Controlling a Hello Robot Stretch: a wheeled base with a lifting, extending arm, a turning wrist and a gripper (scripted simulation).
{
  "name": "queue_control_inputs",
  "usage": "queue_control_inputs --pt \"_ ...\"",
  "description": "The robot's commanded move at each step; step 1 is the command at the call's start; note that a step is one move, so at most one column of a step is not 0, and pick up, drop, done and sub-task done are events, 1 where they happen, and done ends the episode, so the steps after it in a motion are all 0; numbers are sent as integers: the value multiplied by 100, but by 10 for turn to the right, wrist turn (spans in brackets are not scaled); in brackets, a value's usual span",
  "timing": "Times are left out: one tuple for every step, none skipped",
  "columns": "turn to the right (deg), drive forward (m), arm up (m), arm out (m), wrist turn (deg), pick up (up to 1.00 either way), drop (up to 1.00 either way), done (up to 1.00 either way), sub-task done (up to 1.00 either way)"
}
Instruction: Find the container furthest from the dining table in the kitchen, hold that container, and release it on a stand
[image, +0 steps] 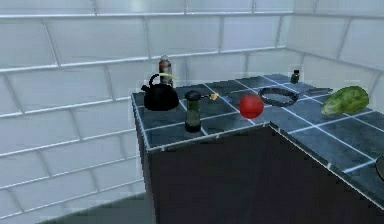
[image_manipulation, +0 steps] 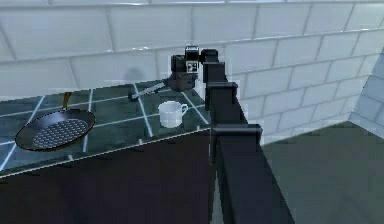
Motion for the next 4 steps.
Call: queue_control_inputs --pt "0 0 0 0 180 0 0 0 0" --pt "0 0 -16 0 0 0 0 0 0" --pt "0 0 0 0 0 100 0 0 0" --pt "0 0 10 0 0 0 0 0 0"
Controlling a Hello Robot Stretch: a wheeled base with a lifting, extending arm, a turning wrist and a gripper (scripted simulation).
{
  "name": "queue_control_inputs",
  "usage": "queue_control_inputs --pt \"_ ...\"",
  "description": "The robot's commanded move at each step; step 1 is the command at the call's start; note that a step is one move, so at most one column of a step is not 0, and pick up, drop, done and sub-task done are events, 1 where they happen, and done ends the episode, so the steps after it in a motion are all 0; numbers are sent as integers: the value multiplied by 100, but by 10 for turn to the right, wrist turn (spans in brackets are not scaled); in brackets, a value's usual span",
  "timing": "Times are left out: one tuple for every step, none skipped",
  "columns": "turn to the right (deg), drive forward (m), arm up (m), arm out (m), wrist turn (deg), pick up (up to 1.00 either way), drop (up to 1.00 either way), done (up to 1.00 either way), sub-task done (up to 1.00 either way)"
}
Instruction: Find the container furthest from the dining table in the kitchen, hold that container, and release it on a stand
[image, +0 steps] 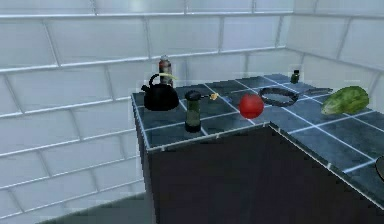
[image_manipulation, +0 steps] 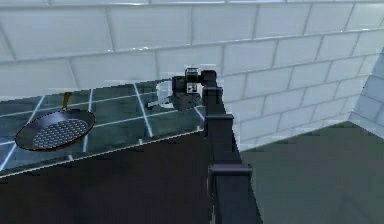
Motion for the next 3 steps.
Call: queue_control_inputs --pt "0 0 6 0 0 0 0 0 0" --pt "0 0 0 0 -450 0 0 0 0" --pt "0 0 0 0 -450 0 0 0 0"
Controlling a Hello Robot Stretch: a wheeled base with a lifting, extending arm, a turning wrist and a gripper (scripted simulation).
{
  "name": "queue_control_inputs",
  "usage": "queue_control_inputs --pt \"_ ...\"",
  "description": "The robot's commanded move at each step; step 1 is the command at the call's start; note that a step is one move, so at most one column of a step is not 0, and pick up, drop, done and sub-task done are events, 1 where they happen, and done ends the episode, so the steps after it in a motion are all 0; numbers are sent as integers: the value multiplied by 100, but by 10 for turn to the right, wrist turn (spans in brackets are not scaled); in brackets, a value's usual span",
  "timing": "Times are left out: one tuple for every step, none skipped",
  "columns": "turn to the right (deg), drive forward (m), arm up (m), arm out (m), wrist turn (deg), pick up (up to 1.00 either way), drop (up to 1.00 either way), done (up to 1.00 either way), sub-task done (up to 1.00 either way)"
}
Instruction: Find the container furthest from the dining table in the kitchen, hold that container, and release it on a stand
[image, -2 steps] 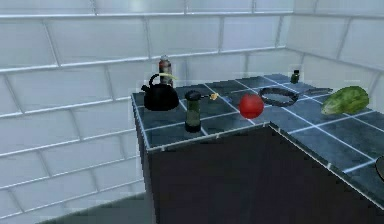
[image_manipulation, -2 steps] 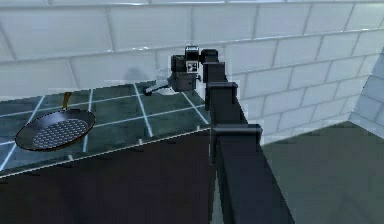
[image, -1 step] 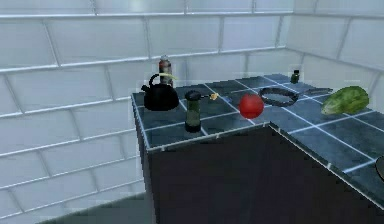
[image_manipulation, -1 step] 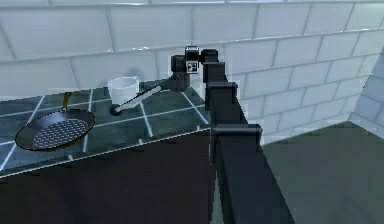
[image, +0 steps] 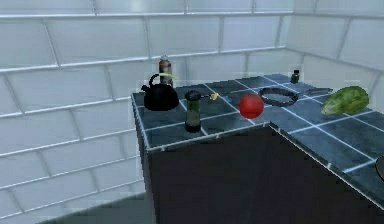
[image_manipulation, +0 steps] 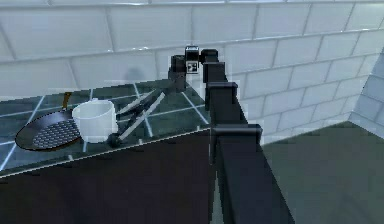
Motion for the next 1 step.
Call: queue_control_inputs --pt "0 0 0 0 -120 0 0 0 0"
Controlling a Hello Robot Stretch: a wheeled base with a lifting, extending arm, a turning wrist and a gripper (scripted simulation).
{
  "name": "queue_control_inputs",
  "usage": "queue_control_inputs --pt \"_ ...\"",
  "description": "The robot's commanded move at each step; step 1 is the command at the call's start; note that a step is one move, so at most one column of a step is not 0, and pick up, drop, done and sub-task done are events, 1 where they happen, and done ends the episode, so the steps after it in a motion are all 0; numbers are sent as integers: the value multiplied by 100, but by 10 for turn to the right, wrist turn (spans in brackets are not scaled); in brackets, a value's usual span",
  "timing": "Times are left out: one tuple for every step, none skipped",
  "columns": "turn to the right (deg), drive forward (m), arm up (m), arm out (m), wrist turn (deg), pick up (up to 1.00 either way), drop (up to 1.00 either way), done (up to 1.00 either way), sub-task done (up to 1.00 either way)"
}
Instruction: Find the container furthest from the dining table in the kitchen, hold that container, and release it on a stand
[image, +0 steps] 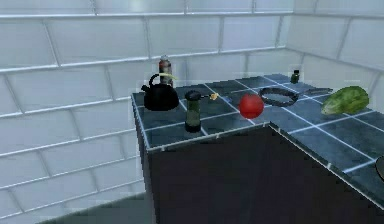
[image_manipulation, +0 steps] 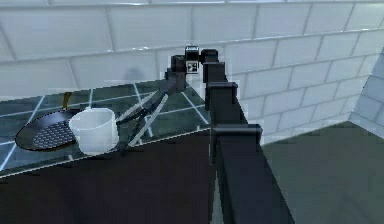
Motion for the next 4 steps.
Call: queue_control_inputs --pt "0 0 0 -42 0 0 0 0 0" --pt "-450 0 0 0 0 0 0 0 0" --pt "-450 0 0 0 0 0 0 0 0" --pt "-210 0 0 0 0 0 0 0 0"
